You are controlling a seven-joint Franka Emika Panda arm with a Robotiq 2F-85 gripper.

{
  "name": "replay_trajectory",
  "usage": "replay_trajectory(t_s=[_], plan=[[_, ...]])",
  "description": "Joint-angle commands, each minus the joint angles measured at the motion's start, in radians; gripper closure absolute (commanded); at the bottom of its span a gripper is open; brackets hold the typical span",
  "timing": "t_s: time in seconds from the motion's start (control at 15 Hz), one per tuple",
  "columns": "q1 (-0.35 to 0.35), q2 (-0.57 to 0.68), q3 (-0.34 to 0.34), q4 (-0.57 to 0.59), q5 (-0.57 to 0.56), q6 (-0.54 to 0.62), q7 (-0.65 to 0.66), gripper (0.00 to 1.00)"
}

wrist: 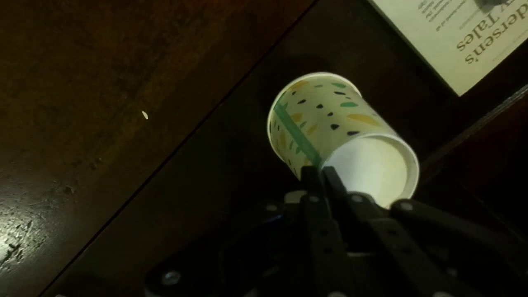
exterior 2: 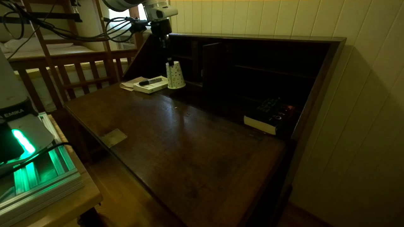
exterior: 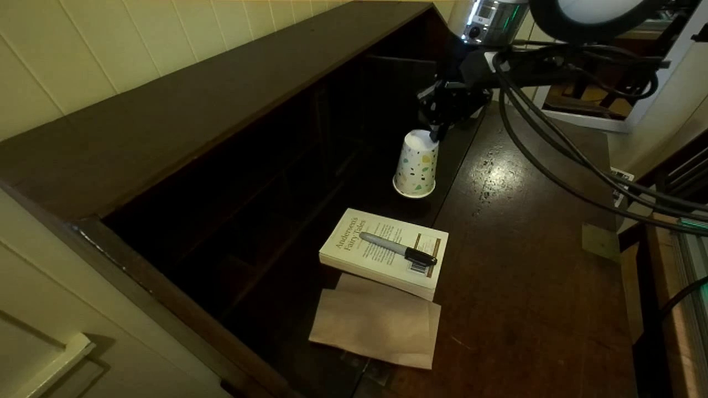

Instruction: Open the top cabinet door then place the coffee cup on top of the cabinet and close the cabinet door.

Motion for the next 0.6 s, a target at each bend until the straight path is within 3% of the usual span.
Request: replay_trajectory(t_s=[0.0, 0.53], plan=[[-0.017, -0.087, 0.005, -0.064, 0.052, -0.02, -0.089, 0.98], [-0.066, -0.157, -0.008, -0.139, 0.123, -0.021, -0.152, 0.98]])
